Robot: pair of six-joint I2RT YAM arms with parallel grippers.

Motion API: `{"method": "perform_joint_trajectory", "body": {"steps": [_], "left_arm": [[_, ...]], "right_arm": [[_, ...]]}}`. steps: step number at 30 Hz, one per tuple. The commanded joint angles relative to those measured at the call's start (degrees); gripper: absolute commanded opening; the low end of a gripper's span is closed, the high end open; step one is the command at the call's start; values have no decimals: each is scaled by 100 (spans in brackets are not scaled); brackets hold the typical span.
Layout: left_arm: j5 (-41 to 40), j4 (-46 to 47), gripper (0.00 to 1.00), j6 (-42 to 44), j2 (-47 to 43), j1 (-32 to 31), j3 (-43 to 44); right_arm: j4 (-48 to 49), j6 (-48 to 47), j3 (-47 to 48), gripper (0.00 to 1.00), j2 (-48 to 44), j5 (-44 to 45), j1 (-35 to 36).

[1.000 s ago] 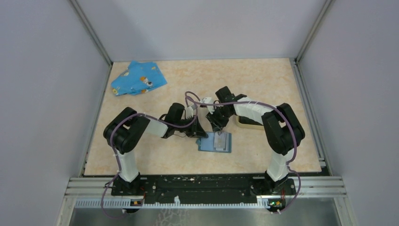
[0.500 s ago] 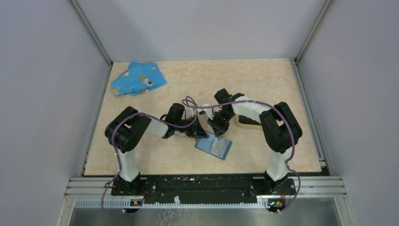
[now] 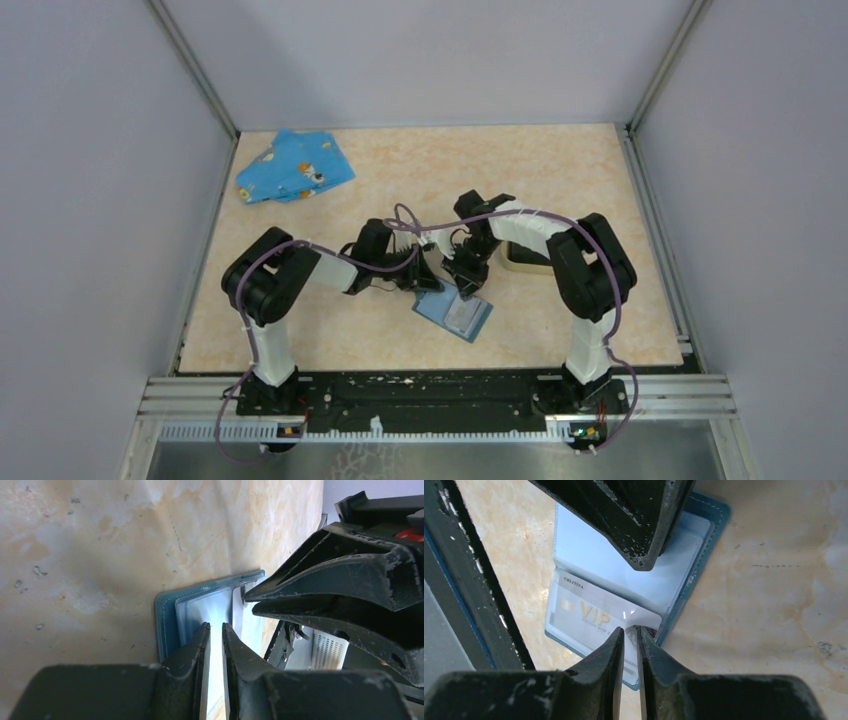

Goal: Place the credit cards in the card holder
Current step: Insert the credit card into the card holder.

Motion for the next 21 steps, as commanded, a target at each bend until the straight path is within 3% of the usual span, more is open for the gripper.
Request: {"method": "perform_joint_trajectory", "body": {"steps": [1,6,15,21], "left_arm": [[-83,9,21,152,-326,-28,-65],[-105,-89,21,211,-409,-41,-41],[-74,67,19,108,13,-128,-10],[-134,69,18,116,155,-127,-34]], "right_arm": [[10,-165,245,18,-280,-516,-11],[1062,339,-229,22,-818,-41,-67],[1044,340,-206,26,-310,224,268],[653,-34,-149,22,-230,315,344]]}}
